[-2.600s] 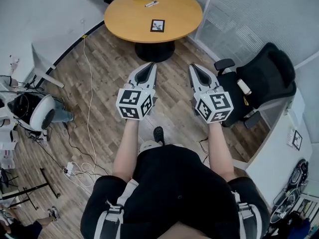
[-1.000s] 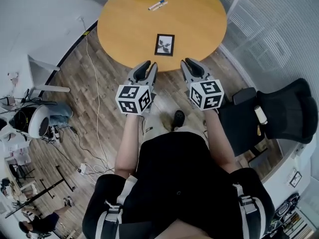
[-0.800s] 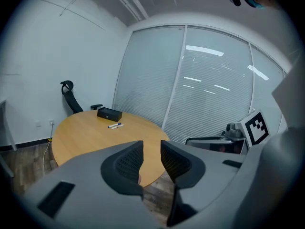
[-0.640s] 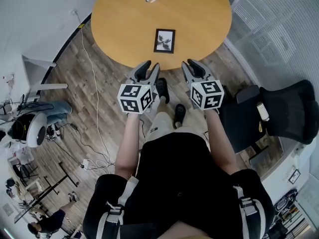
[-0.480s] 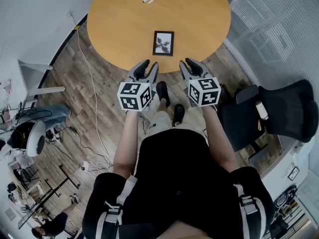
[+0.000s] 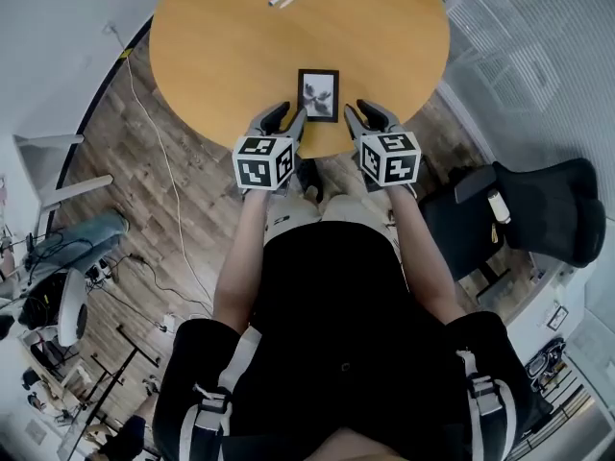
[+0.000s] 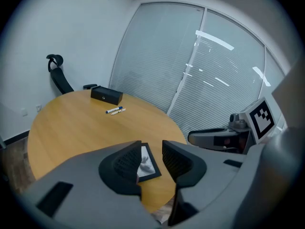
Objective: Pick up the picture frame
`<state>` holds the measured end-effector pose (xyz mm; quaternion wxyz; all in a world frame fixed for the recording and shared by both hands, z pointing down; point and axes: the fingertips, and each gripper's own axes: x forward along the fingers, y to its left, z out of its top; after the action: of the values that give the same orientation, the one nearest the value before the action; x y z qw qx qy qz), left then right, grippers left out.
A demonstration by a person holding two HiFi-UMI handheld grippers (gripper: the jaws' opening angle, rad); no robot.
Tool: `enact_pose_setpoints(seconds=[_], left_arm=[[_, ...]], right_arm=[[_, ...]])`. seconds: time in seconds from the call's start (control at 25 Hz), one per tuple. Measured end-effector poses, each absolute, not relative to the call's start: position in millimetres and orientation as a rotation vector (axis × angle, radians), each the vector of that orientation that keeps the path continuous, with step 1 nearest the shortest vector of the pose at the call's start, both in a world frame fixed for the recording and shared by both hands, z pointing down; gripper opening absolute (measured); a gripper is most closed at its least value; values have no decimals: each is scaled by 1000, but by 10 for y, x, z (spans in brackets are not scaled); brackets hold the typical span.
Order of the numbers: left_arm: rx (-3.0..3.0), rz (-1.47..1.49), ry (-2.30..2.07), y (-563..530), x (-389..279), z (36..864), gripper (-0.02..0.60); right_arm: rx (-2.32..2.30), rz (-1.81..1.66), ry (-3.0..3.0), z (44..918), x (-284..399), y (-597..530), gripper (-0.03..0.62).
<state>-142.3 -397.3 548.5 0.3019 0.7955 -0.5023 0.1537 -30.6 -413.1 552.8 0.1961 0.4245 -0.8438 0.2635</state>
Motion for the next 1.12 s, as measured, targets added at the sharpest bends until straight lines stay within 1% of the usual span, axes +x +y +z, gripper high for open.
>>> enact_pose_setpoints(seconds=[0.2,0.44,0.8,1.12], left_arm=[[2082,449,-1253,-4235,-1499,5875,146],[2013,512,-1195,-4434,-1443,6336,146],[1889,557,-1170,-4659,-1462,7019,146],[1837,582,-1152,-4752,-1466,7393,146]], right_arm=[[1222,785,-2283,5819,-418,-4325,121],[1215,862,-2218,6177,-433,-4522,126],[1204,995,-2098,6993,-430,-4738,129],[1192,1039,-2021,7414,-516,-4772,132]])
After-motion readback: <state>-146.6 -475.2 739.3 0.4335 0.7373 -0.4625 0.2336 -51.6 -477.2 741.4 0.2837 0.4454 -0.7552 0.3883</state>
